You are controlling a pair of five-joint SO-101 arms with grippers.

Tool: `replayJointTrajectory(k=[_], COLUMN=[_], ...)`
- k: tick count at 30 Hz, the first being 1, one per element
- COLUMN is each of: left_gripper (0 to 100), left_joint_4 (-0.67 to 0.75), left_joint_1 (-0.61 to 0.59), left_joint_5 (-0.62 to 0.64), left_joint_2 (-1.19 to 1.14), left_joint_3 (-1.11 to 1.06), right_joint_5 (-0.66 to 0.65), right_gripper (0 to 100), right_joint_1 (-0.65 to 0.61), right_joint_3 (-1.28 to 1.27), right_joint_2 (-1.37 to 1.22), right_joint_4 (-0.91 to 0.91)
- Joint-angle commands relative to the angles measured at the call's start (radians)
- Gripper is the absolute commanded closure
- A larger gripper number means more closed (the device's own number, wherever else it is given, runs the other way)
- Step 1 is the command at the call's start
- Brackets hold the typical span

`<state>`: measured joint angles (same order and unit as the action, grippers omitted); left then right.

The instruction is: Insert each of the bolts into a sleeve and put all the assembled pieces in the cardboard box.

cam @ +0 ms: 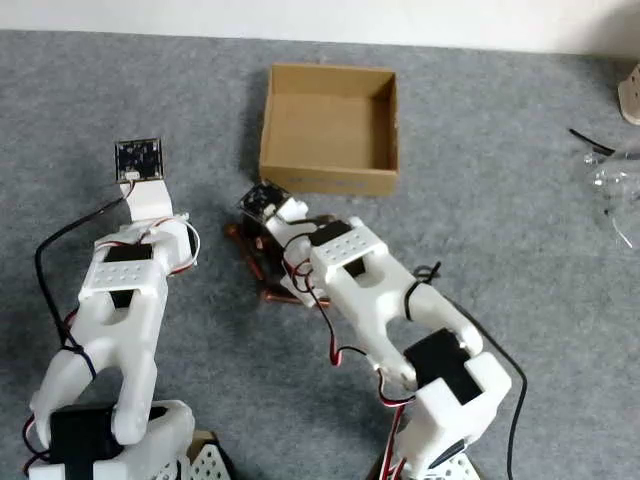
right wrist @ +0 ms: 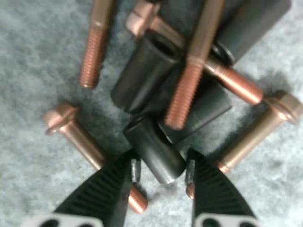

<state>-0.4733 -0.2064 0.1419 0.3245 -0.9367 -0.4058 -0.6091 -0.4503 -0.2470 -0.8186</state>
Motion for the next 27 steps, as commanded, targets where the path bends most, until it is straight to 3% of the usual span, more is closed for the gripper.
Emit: replayJointTrajectory(k=[1, 9, 19, 23, 27], left_gripper=[99, 99, 99, 99, 99], left_joint_4=[0.018, 0.018, 0.018, 0.018, 0.018], left_joint_1=[-0.007, -0.007, -0.007, -0.007, -0.007], left_joint_5=[0.0, 0.0, -0.002, -0.002, -0.002], left_joint_2=[0.004, 0.004, 0.004, 0.004, 0.004], left_joint_3=[0.047, 0.047, 0.047, 0.047, 0.047], right_joint_5=[-0.057, -0.181, -0.18, -0.18, -0.178], right_gripper=[85.3, 85.3, 86.1, 99.5, 99.6], right_joint_1=[-0.025, -0.058, -0.053, -0.053, -0.053], right_joint_3=[0.005, 0.004, 0.001, 0.001, -0.001], right_joint_2=[-0.015, -0.01, -0.016, -0.016, -0.016], right_joint_4=[0.059, 0.061, 0.059, 0.059, 0.058])
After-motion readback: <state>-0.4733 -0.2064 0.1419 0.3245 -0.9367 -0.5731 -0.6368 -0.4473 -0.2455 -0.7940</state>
